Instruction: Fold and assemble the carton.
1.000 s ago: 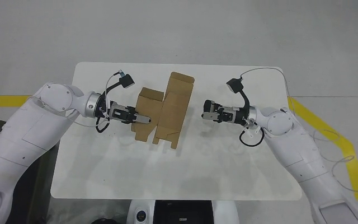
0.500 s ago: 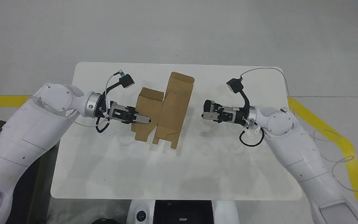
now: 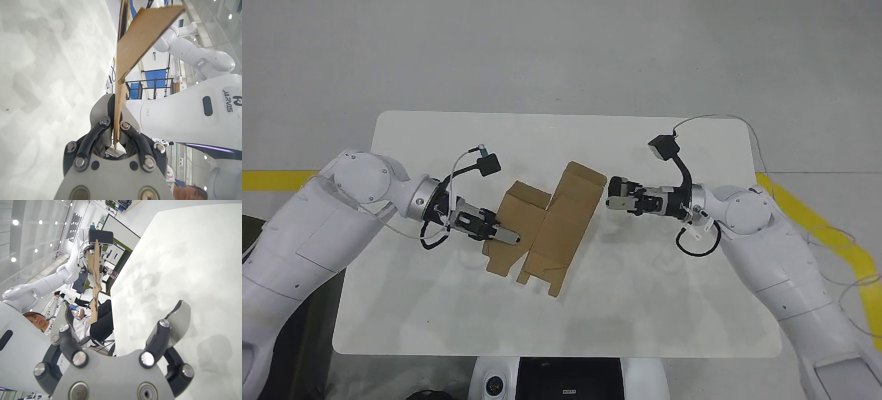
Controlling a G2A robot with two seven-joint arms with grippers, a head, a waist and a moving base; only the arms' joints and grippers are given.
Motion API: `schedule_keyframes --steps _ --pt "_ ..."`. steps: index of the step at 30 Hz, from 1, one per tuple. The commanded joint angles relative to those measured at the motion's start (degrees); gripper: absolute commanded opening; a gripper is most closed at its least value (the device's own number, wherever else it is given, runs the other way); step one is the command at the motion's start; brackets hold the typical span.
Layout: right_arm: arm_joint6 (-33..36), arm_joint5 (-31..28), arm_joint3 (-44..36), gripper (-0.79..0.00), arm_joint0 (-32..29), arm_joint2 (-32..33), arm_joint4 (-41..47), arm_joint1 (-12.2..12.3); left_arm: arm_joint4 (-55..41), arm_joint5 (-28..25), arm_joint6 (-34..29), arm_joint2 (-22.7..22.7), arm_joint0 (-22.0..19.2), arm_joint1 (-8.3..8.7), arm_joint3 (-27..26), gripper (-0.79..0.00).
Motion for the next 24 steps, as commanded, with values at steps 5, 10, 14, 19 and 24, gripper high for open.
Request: schedule_keyframes --steps 5,10,14,19,24 --pt "3.1 -1.0 1.2 0.000 1.6 -2.4 4.3 -1.0 0.9 0.8 -0.8 1.9 -1.7 -1.21 0.8 -0.785" --pt "5.7 -1.3 1.8 -0.003 2.5 -4.5 6.5 -1.9 0.6 1.3 -1.3 3.6 -2.8 -2.12 1.3 -0.785" --pt "6.0 -0.9 2.6 -0.400 3.2 -5.7 7.0 -2.3 0.0 1.4 -1.4 4.7 -3.5 -2.66 1.9 -0.785" --pt "6.8 -0.2 2.6 -0.517 3.5 -6.6 7.5 -2.4 -0.5 1.8 -1.8 5.5 -4.1 -2.96 2.1 -0.785" --pt "7.8 0.8 2.1 -0.665 3.6 -7.5 8.2 -2.2 -0.7 2.1 -2.1 6.0 -4.5 -2.98 2.2 -0.785"
